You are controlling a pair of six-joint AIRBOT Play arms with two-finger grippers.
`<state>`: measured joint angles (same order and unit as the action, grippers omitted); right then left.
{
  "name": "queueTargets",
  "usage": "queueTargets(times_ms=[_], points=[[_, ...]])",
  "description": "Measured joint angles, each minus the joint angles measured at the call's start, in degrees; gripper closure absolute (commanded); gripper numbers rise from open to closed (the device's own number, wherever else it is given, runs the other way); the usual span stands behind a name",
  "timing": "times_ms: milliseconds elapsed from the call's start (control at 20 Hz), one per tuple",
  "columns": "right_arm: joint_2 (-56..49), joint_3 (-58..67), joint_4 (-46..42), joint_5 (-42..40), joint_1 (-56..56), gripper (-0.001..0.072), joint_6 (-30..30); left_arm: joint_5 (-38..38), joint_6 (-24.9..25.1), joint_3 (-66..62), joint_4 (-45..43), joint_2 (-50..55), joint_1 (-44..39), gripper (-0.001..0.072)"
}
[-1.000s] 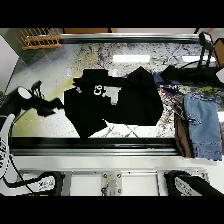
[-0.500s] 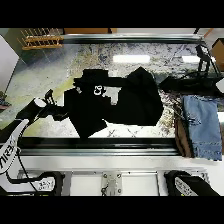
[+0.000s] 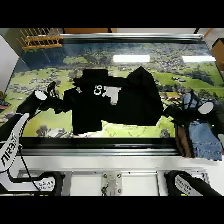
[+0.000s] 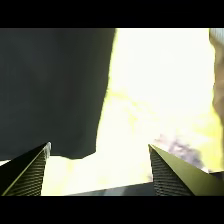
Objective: Fold the clothes and pants, and hang the long-sleeved shirts on hangers.
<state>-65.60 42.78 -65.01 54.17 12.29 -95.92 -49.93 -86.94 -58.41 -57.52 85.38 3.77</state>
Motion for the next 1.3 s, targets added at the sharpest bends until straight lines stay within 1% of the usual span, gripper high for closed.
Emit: queueTargets(times_ms=[100, 200, 250, 300, 350, 400, 450, 550, 650, 850, 1100, 1300], points=[[-2.95, -2.99, 3.96, -3.8, -1.31, 0.0045, 0.22, -0.31, 0.33, -0.13, 0.11, -0.35, 0.0, 0.07], [-5.75, -4.61, 8.5, -7.61, -3.67, 0.0045, 1.7, -0.66, 0.44, -0.2, 0.11, -0.55, 0.0, 0.07], [-6.78, -5.03, 10.32, -9.14, -4.85, 0.0064, 2.19, -0.72, 0.46, -0.22, 0.11, -0.59, 0.0, 0.07], [-7.48, -5.27, 12.11, -10.99, -5.97, 0.02, 2.67, -0.87, 0.48, -0.2, 0.09, -0.59, 0.0, 0.07], [-8.09, -5.53, 13.29, -12.61, -6.99, 0.0377, 2.93, -0.9, 0.5, -0.24, 0.11, -0.68, 0.0, 0.07], [-8.59, -5.77, 13.7, -13.38, -7.78, 0.0572, 3.48, -0.96, 0.55, -0.24, 0.11, -0.68, 0.0, 0.07], [-8.83, -5.9, 13.97, -13.86, -8.28, 0.0699, 4.24, -1.07, 0.63, -0.24, 0.11, -0.7, 0.02, 0.0701], [-8.2, -5.33, 14.88, -14.53, -8.48, 0.07, 6.71, -1.4, 0.63, -0.76, 0.09, -1.38, 0.28, 0.0701], [-6.08, -2.16, 14.67, -13.4, -7.43, 0.07, 9.62, -1.9, 0.61, -3.37, 0.09, -3.96, 1.18, 0.0701], [0.76, 14.97, 11.04, -3.74, -4.17, 0.07, 13.03, -5.55, 0.61, -15.96, 0.33, -14.21, 2.99, 0.07], [9.35, 39.54, 8.61, 8.41, -2.78, 0.07, 13.44, -8.17, 0.63, -32.06, 0.13, -30.71, 2.34, 0.07], [17.16, 48.17, 8.37, 13.35, -2.58, 0.07, 11.8, -9.14, -0.04, -38.21, 0.13, -42.45, 1.97, 0.0701]])
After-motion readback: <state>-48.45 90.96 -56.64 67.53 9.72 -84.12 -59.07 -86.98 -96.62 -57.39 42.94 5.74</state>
